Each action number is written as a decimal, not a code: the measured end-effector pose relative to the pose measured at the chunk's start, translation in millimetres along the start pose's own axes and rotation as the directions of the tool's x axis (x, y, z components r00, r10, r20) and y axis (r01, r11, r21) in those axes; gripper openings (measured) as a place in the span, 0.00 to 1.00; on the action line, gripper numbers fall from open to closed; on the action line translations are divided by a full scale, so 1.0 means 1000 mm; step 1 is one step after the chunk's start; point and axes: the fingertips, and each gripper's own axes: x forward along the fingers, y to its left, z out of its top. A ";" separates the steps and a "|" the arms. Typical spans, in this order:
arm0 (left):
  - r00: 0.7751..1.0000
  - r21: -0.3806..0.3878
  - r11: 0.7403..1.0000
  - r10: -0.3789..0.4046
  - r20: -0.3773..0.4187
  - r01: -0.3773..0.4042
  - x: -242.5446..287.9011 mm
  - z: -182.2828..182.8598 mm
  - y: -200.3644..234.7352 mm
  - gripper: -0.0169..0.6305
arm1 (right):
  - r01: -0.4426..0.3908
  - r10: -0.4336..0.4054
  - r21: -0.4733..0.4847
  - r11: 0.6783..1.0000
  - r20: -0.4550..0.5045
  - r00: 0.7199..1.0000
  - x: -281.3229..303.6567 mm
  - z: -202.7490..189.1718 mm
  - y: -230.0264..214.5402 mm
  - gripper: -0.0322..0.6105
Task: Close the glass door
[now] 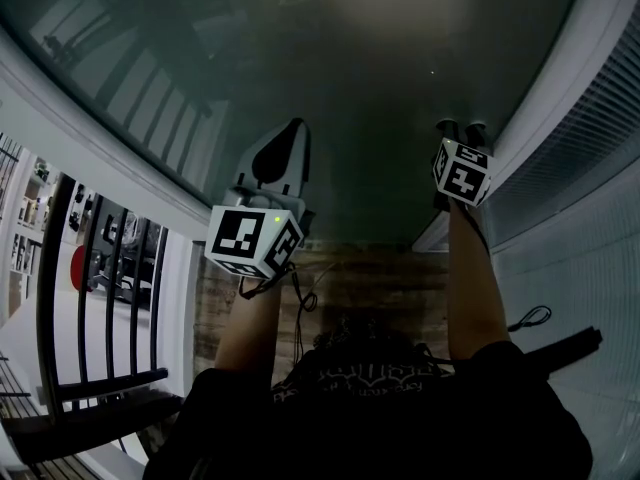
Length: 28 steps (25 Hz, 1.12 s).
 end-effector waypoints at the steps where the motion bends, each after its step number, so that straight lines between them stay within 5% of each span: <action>1: 1.000 0.000 1.000 0.001 0.001 -0.001 0.000 -0.001 -0.001 0.03 | 0.005 -0.005 0.004 1.000 -0.003 1.000 0.000 0.000 0.000 0.24; 13: 1.000 -0.001 1.000 -0.001 0.025 0.001 -0.005 0.007 -0.019 0.03 | -0.012 0.013 -0.031 0.999 0.029 1.000 -0.046 -0.004 -0.008 0.24; 18: 0.999 0.000 1.000 -0.011 0.033 0.011 -0.004 0.012 -0.034 0.03 | -0.036 0.041 -0.046 0.998 0.111 0.993 -0.070 0.018 -0.011 0.07; 28: 0.999 -0.008 1.000 0.025 0.040 -0.024 -0.011 0.021 -0.050 0.03 | -0.199 0.214 -0.085 0.976 0.228 0.950 -0.106 0.070 0.010 0.05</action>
